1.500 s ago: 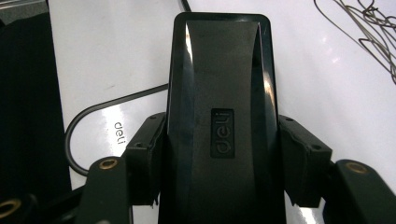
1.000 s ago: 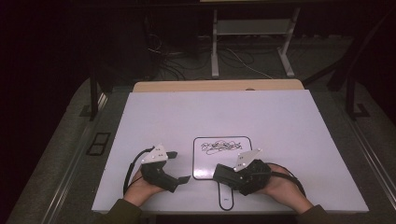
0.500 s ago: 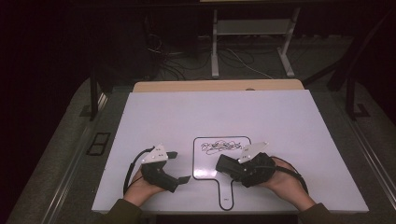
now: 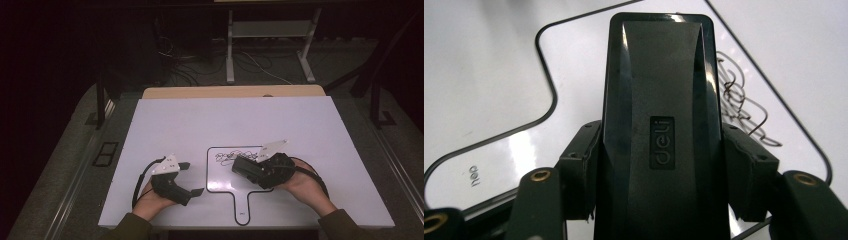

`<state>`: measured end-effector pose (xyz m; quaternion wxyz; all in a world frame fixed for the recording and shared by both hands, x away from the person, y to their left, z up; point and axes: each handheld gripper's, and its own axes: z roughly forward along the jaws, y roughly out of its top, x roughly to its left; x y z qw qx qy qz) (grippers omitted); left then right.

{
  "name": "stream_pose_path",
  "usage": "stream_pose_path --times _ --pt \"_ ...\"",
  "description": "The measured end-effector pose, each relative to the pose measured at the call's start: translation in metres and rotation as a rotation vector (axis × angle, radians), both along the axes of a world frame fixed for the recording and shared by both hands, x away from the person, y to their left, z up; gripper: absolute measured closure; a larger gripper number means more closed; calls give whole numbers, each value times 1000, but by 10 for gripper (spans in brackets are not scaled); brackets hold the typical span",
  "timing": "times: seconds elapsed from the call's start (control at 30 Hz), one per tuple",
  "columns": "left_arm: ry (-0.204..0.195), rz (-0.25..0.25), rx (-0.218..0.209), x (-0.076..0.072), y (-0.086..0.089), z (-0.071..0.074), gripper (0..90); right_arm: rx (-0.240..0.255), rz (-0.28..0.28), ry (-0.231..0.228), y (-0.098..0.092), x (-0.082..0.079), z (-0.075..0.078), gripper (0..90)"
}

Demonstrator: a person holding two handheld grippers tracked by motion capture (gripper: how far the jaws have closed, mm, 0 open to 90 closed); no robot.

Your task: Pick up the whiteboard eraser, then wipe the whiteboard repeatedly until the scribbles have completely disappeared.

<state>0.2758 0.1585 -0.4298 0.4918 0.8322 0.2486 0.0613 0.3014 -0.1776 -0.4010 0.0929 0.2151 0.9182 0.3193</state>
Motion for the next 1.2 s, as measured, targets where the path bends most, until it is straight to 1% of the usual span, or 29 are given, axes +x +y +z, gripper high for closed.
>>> stream_pose_path --times 0.03,0.17,0.27,0.33,0.47,0.57,0.87,1.03,1.13,1.2 --pt "0 0 0 0 0 0 0 3 -2 6 0 2 1 389" --pt "1 1 -8 2 1 -1 0 10 -1 7 3 10 2 389" --pt "-1 -1 -6 2 1 -1 0 3 -3 6 4 15 3 389" --pt "-2 -1 -5 2 0 -1 0 8 -1 17 5 19 4 389" --pt "-1 -2 -1 1 -1 -1 0 2 4 12 8 26 6 389" --pt "1 -2 1 0 -1 0 0 15 9 18 11 31 7 389" --pt "-1 -4 1 1 -1 -1 0 21 13 16 23 48 10 389" --pt "-1 -3 -5 1 -1 -1 0 3 15 17 32 55 8 389" --pt "-4 -2 -1 0 -1 0 0 -30 18 10 41 61 3 389" --pt "-5 -4 3 0 -1 1 0 -38 21 8 42 63 2 389"
